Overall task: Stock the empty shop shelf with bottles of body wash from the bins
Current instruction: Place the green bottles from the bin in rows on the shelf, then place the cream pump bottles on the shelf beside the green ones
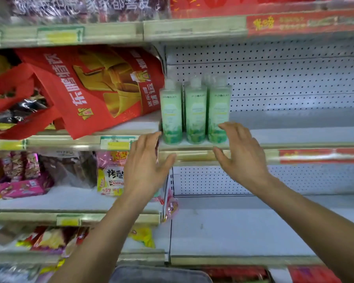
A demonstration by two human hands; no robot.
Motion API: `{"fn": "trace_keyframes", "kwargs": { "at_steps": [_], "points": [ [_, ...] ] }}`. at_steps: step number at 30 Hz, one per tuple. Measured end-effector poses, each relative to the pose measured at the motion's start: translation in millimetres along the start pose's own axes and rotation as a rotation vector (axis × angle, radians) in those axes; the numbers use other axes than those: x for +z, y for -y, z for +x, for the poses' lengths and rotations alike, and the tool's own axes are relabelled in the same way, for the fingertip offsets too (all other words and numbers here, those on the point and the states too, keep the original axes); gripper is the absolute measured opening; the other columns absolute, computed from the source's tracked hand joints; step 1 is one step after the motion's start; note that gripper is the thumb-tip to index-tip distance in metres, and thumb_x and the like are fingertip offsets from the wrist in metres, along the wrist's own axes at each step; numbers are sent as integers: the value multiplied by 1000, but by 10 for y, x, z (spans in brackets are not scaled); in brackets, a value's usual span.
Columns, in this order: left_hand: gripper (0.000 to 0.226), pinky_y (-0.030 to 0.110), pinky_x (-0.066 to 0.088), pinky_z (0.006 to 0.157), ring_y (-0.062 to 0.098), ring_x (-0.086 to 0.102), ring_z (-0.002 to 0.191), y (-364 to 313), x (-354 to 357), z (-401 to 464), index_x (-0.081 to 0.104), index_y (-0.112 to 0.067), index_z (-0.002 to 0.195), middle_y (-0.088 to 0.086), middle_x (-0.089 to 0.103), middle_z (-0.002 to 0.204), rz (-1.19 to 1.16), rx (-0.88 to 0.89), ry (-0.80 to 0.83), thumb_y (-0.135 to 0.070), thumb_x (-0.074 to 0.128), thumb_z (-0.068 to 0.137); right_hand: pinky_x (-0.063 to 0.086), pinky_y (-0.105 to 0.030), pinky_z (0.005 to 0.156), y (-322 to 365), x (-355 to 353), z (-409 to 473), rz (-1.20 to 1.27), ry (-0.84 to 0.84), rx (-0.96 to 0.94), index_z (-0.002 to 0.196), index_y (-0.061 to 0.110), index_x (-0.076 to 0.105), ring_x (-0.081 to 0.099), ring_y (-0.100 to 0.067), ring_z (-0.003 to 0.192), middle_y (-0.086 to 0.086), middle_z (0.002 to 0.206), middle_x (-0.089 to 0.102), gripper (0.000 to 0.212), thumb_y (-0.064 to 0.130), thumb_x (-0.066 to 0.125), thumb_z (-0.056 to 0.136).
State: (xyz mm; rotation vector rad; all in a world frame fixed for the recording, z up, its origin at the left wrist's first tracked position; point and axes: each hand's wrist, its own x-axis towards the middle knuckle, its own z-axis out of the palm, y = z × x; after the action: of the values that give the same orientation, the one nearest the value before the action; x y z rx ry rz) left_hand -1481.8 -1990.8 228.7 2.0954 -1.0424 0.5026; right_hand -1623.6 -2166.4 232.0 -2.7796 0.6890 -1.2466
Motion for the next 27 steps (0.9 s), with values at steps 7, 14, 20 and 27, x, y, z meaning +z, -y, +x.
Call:
{"fn": "trace_keyframes", "kwargs": {
  "at_steps": [7, 14, 20, 27],
  "points": [
    [52, 37, 41, 98, 26, 49, 123, 722, -23, -1073, 56, -18, 131, 3, 56, 132, 57, -59, 289, -42, 68, 86, 47, -39, 82, 504, 262, -940, 31, 256, -42, 123, 16, 59, 59, -30, 106, -5, 122, 61, 40, 25, 66, 84],
    [51, 26, 40, 81, 18, 58, 113, 1542, 173, -2461, 60, -19, 124, -4, 61, 121, -55, -420, 612, -48, 62, 82, 41, -31, 95, 587, 869, -2179, 140, 877, 56, 135, 25, 47, 47, -17, 124, 6, 134, 50, 46, 33, 58, 90],
    [61, 27, 44, 95, 13, 57, 118, 2018, 672, -3358, 55, -18, 130, -6, 60, 126, -57, -736, 835, -53, 65, 80, 43, -28, 90, 660, 1527, -2972, 136, 1239, 108, 140, 28, 36, 43, -11, 126, 8, 138, 44, 53, 36, 55, 91],
    [64, 28, 40, 99, 17, 50, 125, 2410, 1329, -3790, 46, -18, 138, -1, 54, 136, 16, -770, 980, -34, 73, 82, 46, -35, 91, 709, 2562, -3551, -18, 1349, -8, 149, 17, 23, 34, -23, 132, -3, 147, 33, 75, 26, 64, 86]
  ]
}}
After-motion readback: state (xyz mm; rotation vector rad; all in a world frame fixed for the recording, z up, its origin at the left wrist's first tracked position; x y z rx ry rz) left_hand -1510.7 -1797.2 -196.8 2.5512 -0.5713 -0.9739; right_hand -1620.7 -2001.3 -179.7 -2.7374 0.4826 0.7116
